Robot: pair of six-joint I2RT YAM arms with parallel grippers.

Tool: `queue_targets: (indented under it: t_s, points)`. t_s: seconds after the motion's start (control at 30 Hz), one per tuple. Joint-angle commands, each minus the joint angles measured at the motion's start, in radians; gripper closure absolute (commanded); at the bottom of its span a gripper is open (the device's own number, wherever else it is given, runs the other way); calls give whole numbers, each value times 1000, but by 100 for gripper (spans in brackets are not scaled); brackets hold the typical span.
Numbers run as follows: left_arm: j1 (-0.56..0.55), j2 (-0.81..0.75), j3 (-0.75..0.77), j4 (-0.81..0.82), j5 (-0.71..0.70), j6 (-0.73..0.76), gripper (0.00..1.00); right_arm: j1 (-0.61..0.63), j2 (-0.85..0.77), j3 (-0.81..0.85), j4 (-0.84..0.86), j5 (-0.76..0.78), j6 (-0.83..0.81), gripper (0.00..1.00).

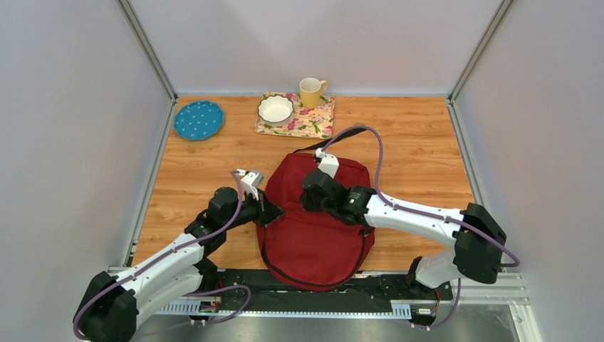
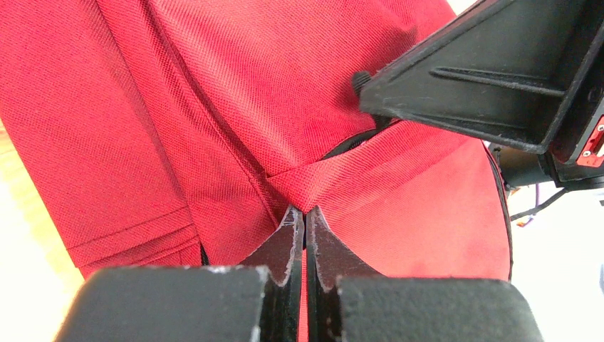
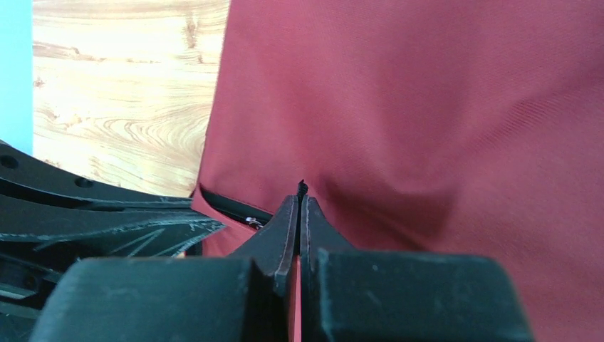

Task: Pack the student bag
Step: Zip the student bag at the center of the board.

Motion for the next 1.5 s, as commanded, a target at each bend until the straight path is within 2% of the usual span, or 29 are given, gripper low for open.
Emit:
queue_targets:
  t_s: [0.0, 0.47, 0.9, 1.3, 1.43, 1.47]
  points:
    - [-2, -40, -1, -7, -27, 28, 100, -1, -93, -46, -33, 100, -7, 100]
    - [-2, -74, 0, -68, -61, 25, 100, -3, -339, -143, -154, 192, -19, 100]
    - [-2, -108, 15, -110, -89, 31, 100, -6, -557, -270, -309, 310, 39, 100]
    - [-2, -111, 28, -128, -92, 35, 100, -59, -629, -312, -490, 370, 96, 100]
    - [-2, -111, 23, -117, -80, 28, 100, -82, -647, -324, -476, 343, 81, 100]
    - [-2, -108, 25, -114, -72, 25, 100, -84, -649, -322, -465, 309, 50, 92]
